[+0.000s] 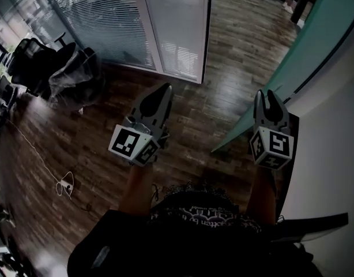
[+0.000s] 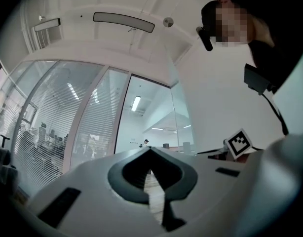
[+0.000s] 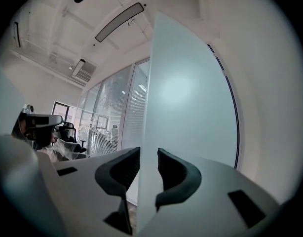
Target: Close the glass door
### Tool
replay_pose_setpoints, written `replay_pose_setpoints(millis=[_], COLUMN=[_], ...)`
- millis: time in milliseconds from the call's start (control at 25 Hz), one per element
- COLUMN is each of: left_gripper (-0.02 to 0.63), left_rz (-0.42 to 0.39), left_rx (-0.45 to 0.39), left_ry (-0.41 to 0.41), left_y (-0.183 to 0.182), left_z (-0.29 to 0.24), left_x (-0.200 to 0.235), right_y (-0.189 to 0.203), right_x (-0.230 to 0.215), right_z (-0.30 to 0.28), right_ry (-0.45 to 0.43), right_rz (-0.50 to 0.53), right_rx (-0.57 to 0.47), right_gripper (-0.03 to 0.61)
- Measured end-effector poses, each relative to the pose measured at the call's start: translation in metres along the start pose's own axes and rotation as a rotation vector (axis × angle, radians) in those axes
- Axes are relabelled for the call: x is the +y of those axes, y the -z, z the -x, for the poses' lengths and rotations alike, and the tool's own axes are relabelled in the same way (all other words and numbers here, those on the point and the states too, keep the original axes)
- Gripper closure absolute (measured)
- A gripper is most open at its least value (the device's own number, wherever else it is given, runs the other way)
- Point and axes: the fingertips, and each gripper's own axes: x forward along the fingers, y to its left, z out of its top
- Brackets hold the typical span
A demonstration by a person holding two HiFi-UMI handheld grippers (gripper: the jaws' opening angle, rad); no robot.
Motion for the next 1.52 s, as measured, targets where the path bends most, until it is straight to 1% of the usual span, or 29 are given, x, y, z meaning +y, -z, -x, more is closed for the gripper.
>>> replay_pose_setpoints(millis=[120,240,320,600,920,1120,1320,1520], left_gripper=[0.612,0.612,0.612,0.612,0.612,0.612,0.612,0.612], left_rz=[0.001,-0.022,-0.013,-0.021,-0.045,-0.054,-0.056,-0.058], left_rx=[0.003,0.011,0.003,0.024,0.017,0.017,0.005,0.003], left_ry=[-0.014,-0.031,-0.043,-0.082,-0.102,-0.133,-0.159,-0.157], left_y=[0.0,0.001,-0.002,0.013,0.011,0.013,0.007,0.012], left_z=[0.005,0.008,0.007,0.005,-0.018,-0.029,-0.045,-0.072], left_x=[0.015,0.029,0.039,0.071,0.108,0.133,0.158,0.174], right_y=[-0.003,-0.003,-0.004,-0.004,-0.004,0.0,-0.004,-0.004], right_x=[0.007,0.012,0.016,0.031,0.048,0.054,0.058,0.063], right_z=[-0.014,-0.027,-0.037,-0.072,-0.124,-0.155,-0.186,-0.22], right_ry=[0.0,0.005,0.012,0.022,-0.001,0.001,-0.004,-0.028], right_rz=[0.0,-0.007,0.0,0.015,0.019,0.015,0.002,0.009], right_rx=[-0.003,-0.002,-0.008,-0.026,-0.031,-0.036,-0.029,-0.025], right_gripper=[0.468,0.468,0.466,0.465,0.465,0.465,0.465,0.465])
